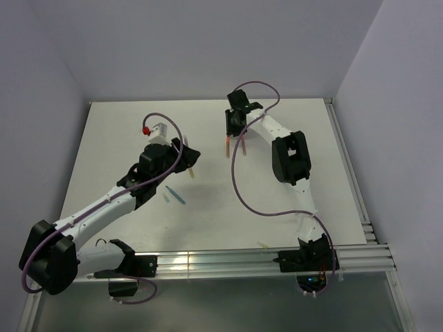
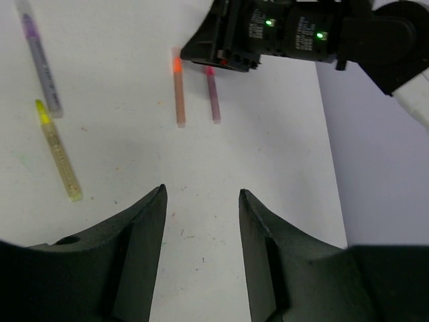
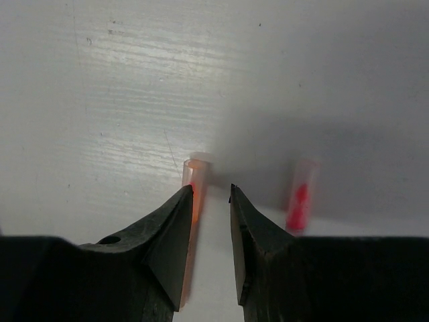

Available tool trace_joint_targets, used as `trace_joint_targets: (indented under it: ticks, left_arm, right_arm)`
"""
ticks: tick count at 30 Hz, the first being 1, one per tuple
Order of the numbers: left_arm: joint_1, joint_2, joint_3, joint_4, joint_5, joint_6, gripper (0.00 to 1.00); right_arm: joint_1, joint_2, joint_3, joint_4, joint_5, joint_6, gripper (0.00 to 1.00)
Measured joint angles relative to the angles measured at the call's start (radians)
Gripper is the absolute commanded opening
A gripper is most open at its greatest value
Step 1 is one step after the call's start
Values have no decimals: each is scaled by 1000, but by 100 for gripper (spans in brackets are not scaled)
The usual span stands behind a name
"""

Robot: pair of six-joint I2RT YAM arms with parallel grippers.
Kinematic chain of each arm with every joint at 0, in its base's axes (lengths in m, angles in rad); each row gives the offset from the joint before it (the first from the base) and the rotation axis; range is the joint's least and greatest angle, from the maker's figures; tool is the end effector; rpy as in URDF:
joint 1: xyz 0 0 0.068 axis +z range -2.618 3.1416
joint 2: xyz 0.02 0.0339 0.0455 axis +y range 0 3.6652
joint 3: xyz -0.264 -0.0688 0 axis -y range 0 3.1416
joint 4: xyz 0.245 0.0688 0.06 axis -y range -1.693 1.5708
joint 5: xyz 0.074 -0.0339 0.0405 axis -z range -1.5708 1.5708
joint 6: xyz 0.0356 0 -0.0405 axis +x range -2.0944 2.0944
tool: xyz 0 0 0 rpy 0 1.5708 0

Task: Insert the pens into the pen caps
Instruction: Place the pen at the center of the board, then move the pen cap to the center of the board.

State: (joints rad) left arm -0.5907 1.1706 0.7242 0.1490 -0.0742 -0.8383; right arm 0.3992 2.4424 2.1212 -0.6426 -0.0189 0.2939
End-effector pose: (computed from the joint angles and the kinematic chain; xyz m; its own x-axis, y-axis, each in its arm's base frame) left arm 0.2247 -0.1475 0.2729 -0.5319 -0.5360 -0.6555 0.1511 0.7016 -0.6963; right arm 0.4936 0.2089 0.1730 -0.8398 -0.0399 -0.5414 -0.1622 0.9702 0.1801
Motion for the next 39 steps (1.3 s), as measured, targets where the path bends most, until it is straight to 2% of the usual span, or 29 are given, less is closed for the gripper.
trace_joint_targets:
  ticks: [11,18,23,24,29,33,39]
  left_arm:
    - [0,-80,-51,-58,-161,-64,50]
    - [0,-141,-85,-91,-255,-113,51]
    - [0,-169,-101,-118,-264,-117,49]
    - [0,-173,-106,-113,-259,-114,46]
    - [-8,-150,-145,-21,-90,-30,48]
    - [-84,-59,-148,51,7,60,50]
    - [-369,161,-110,135,49,242,56]
  right_arm:
    - [24,-160,-94,3,39,0,37]
    - [88,-291,-183,29,64,2,34]
    - [164,-430,-403,90,82,26,33]
    - [177,-468,-461,97,84,34,33]
    - [181,-683,-711,124,111,82,34]
    - [126,-795,-766,139,98,118,35]
    - [32,-948,-795,171,51,158,37]
